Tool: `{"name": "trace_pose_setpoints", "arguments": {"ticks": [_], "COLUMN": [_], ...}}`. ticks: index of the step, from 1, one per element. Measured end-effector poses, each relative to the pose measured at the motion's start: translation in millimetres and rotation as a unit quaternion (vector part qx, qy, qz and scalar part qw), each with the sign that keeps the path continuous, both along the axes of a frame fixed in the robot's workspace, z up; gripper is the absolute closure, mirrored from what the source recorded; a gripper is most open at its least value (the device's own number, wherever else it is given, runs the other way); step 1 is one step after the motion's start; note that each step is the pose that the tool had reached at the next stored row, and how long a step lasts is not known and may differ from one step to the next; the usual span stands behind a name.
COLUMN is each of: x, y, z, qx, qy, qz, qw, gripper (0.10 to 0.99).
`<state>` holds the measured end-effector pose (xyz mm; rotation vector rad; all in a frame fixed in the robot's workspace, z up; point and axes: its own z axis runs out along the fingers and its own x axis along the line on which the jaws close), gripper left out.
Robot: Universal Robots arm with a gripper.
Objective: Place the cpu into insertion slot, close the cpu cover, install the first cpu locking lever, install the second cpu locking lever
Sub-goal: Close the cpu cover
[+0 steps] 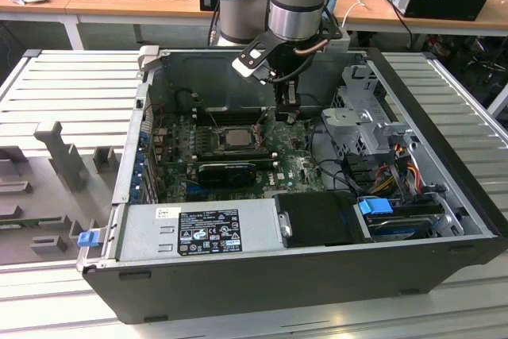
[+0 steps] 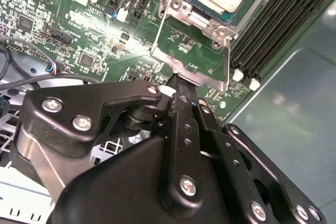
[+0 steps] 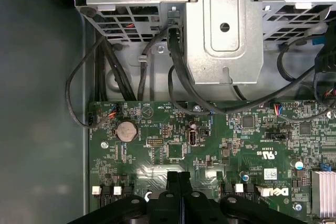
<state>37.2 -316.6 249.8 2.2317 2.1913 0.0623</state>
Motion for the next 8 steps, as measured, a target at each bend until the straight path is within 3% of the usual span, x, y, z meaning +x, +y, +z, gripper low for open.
{"name": "trace_pose_setpoints", "arguments": {"ticks": [8], "x": [-5.2], "y": [0.0], "z": [0.0], "qx": [0.0], "qy": [0.0], "qz": [0.0], "qw": [1.0], "gripper": [0.98]}}
